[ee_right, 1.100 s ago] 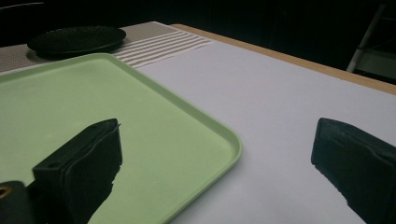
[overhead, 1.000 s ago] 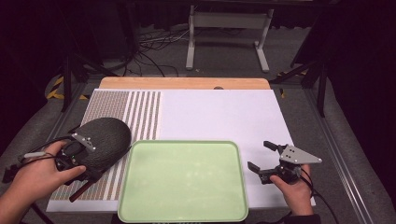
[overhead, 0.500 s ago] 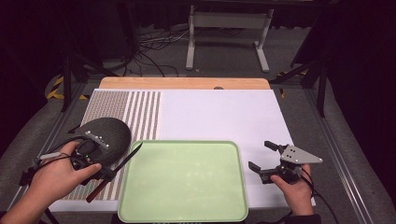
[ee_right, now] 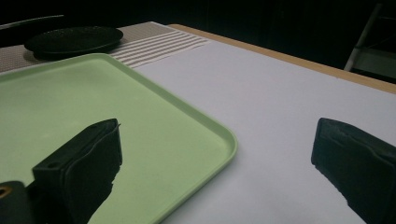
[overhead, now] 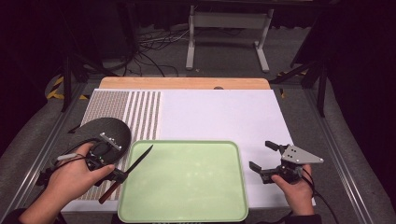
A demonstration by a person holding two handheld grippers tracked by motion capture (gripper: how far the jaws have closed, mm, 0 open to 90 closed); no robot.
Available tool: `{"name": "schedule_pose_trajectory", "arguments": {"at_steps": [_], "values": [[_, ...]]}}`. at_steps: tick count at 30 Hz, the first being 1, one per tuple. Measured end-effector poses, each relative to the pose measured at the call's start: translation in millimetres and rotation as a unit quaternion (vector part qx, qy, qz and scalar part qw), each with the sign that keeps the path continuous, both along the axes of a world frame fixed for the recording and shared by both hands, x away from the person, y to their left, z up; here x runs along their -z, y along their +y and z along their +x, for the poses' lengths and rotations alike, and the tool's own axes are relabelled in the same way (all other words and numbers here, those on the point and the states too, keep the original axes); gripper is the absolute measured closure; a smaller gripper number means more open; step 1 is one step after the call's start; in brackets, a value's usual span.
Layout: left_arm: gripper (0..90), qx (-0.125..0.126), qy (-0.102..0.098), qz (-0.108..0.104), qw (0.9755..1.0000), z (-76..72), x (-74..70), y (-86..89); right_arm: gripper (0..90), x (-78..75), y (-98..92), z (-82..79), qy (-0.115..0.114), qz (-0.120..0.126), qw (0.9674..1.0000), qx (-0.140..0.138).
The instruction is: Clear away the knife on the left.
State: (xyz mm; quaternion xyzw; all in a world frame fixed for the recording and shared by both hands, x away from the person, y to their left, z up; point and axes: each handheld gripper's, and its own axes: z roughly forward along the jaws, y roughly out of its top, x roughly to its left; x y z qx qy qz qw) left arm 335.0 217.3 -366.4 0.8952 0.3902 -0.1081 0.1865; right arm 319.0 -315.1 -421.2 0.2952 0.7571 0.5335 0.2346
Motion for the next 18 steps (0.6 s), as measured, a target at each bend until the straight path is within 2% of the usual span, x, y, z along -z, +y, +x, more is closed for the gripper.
{"name": "schedule_pose_trajectory", "arguments": {"at_steps": [9,18], "values": [[77.8,0.007,0.011,0.002,0.9999,3.6,16.1,-18.7,2.7,-0.2,-1.2,-0.2,0.0,0.001,1.0,0.001],[77.8,0.014,0.023,-0.006,0.9996,5.4,28.1,-33.1,2.7,0.3,-2.4,-0.4,0.0,0.0,1.0,0.001]]}}
